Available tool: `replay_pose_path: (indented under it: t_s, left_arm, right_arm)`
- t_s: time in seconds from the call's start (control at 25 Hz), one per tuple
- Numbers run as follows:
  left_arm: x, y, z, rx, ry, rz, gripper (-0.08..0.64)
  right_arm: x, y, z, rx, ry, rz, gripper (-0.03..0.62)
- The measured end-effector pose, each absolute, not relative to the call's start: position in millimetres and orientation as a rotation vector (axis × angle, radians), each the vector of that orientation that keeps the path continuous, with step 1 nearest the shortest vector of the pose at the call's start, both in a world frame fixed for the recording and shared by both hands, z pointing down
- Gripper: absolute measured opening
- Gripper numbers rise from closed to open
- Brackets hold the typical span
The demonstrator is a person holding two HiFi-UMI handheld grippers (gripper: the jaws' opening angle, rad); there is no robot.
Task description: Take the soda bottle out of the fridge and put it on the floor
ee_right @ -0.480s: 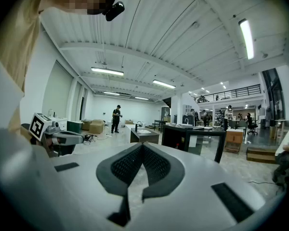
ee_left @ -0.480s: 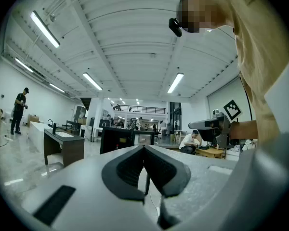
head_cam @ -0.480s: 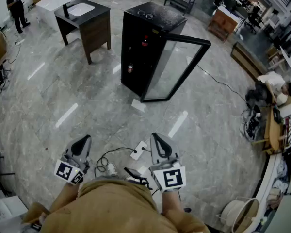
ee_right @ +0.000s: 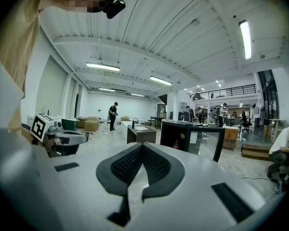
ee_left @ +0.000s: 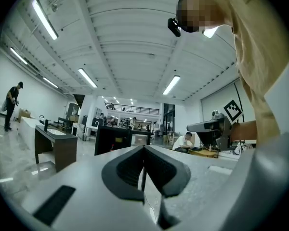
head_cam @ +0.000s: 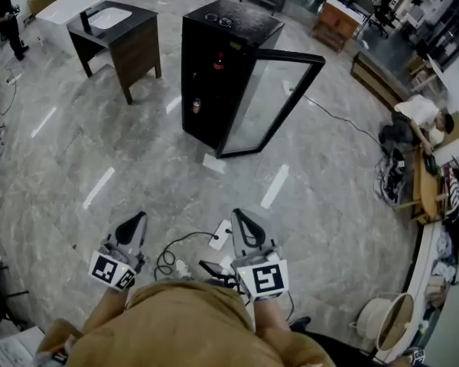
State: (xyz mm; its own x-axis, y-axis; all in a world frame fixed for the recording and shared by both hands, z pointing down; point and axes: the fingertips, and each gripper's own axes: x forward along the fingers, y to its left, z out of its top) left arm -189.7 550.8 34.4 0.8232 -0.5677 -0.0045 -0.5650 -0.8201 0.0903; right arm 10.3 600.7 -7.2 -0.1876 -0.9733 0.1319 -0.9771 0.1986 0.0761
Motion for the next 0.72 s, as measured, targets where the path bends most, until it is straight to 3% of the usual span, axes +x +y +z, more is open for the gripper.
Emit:
replay_pose_path:
  t_s: [0.72]
  left_arm:
    - [-267.0,528.9,50.0,2.873,-0.994,-0.114,0.002]
  right_arm:
    - [-59.1,555.2,-41.5,1.861,-2.245,-0.292,0.002]
